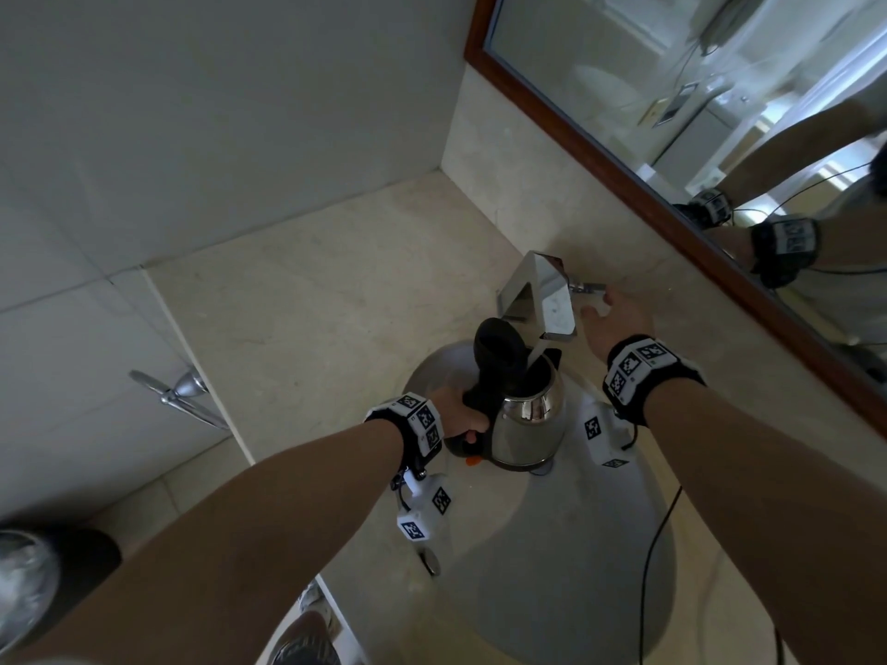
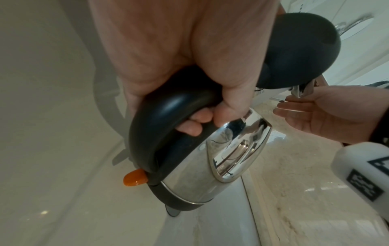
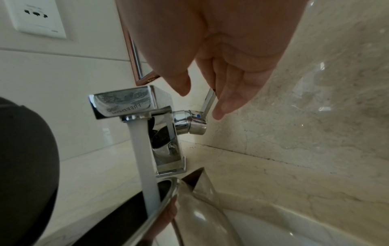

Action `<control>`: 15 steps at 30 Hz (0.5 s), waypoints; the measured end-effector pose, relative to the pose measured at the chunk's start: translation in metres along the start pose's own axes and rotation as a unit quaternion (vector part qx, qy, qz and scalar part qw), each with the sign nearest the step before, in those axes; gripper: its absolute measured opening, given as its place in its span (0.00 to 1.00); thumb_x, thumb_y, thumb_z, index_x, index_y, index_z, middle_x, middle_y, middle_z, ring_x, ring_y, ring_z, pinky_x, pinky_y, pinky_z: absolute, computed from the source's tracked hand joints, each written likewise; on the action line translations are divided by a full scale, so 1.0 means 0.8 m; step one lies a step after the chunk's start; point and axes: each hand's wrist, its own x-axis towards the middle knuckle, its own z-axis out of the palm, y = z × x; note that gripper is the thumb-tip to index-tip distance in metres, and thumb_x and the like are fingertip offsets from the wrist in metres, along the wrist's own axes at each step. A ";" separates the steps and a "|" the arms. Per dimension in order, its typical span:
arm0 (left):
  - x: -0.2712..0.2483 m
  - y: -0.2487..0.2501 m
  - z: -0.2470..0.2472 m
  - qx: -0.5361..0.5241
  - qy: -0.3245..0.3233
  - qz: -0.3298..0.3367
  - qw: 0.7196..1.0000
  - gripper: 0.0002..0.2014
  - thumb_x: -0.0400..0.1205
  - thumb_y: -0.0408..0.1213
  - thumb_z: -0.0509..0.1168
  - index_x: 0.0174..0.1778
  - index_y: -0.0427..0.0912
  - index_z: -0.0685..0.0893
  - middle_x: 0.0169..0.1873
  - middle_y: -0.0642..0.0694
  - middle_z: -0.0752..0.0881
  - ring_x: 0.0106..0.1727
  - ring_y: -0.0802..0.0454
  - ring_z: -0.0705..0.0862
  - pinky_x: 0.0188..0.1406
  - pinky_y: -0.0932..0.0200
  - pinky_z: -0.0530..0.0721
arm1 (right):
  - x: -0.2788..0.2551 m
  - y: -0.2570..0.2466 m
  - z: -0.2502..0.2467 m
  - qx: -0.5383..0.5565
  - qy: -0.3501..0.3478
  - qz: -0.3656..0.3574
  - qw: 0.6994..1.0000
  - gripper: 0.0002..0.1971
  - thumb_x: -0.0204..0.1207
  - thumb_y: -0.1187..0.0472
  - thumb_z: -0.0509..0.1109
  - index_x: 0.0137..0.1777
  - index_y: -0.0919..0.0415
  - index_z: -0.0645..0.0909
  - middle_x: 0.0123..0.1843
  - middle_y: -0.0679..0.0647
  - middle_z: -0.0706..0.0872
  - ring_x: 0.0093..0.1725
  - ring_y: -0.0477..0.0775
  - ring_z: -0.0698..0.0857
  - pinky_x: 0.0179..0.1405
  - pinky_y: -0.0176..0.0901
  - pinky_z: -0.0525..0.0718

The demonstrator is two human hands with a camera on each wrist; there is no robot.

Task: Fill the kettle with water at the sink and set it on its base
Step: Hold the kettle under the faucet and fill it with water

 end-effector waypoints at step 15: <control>0.008 -0.002 0.002 0.001 -0.009 0.014 1.000 0.10 0.66 0.36 0.68 0.19 0.47 0.81 0.25 0.49 0.85 0.41 0.49 0.85 0.60 0.50 0.86 | 0.003 0.004 0.002 0.004 0.007 -0.002 1.000 0.28 0.82 0.54 0.62 0.81 0.61 0.65 0.79 0.59 0.72 0.76 0.62 0.74 0.74 0.50 0.71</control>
